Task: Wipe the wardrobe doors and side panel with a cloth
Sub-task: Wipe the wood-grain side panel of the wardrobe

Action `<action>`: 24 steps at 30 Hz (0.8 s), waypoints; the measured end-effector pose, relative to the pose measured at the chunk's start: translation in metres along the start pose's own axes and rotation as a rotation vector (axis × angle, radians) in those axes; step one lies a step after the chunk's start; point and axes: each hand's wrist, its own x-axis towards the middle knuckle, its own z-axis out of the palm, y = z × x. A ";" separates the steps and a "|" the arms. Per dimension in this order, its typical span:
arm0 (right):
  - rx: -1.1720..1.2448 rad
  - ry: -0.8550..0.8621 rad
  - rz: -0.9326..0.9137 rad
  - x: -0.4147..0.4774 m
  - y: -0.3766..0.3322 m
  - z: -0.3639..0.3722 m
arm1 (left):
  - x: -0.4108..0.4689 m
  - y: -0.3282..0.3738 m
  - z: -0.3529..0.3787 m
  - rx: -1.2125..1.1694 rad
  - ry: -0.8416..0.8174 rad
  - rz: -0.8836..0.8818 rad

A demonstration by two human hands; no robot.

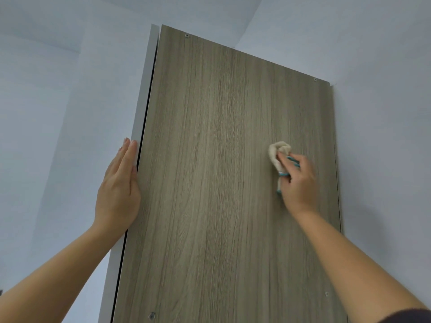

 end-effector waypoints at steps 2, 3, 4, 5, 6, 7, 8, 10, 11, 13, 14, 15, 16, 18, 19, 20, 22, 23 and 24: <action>-0.018 0.016 0.120 -0.004 0.023 -0.008 | 0.000 0.000 0.000 0.004 -0.001 -0.002; -0.053 0.022 0.174 -0.007 0.033 -0.011 | -0.001 -0.001 0.000 0.008 -0.001 -0.003; -0.106 0.032 0.228 -0.010 0.044 -0.016 | 0.000 -0.001 0.000 0.012 0.002 0.001; -0.165 0.042 0.283 -0.014 0.055 -0.020 | 0.000 -0.001 0.000 0.015 0.005 0.007; -0.216 0.048 0.337 -0.017 0.066 -0.023 | 0.000 -0.001 0.000 0.017 0.006 0.010; -0.252 0.048 0.371 -0.022 0.076 -0.025 | 0.000 -0.001 0.000 0.016 0.006 0.010; -0.273 0.041 0.386 -0.026 0.086 -0.026 | 0.000 -0.001 0.001 0.014 0.007 0.008; -0.295 0.033 0.422 -0.029 0.095 -0.026 | 0.000 -0.001 0.001 0.008 0.004 0.005; -0.299 0.038 0.458 -0.030 0.094 -0.026 | 0.000 -0.001 0.001 0.002 0.003 0.005; -0.278 0.064 0.494 -0.027 0.086 -0.024 | 0.000 0.000 0.000 -0.016 -0.001 -0.003; -0.259 0.076 0.496 -0.025 0.080 -0.024 | 0.000 0.000 0.000 -0.026 -0.002 -0.010; -0.234 0.086 0.498 -0.024 0.075 -0.023 | -0.001 0.000 0.000 -0.035 -0.003 -0.016; -0.198 0.085 0.505 -0.024 0.067 -0.022 | 0.000 0.001 0.000 -0.045 -0.005 -0.019; -0.100 0.065 0.479 -0.027 0.046 -0.018 | 0.000 0.001 -0.001 -0.065 -0.012 -0.029; -0.052 0.063 0.441 -0.028 0.031 -0.015 | 0.000 0.002 -0.001 -0.076 -0.014 -0.034; -0.008 0.058 0.393 -0.030 0.012 -0.011 | 0.000 0.002 -0.001 -0.085 -0.016 -0.036; 0.042 0.039 0.281 -0.035 -0.029 -0.002 | 0.000 0.002 -0.001 -0.104 -0.022 -0.042; 0.052 0.027 0.222 -0.037 -0.049 0.002 | 0.000 0.001 -0.003 -0.119 -0.025 -0.046; 0.061 0.013 0.164 -0.040 -0.069 0.006 | 0.001 0.001 -0.004 -0.132 -0.029 -0.047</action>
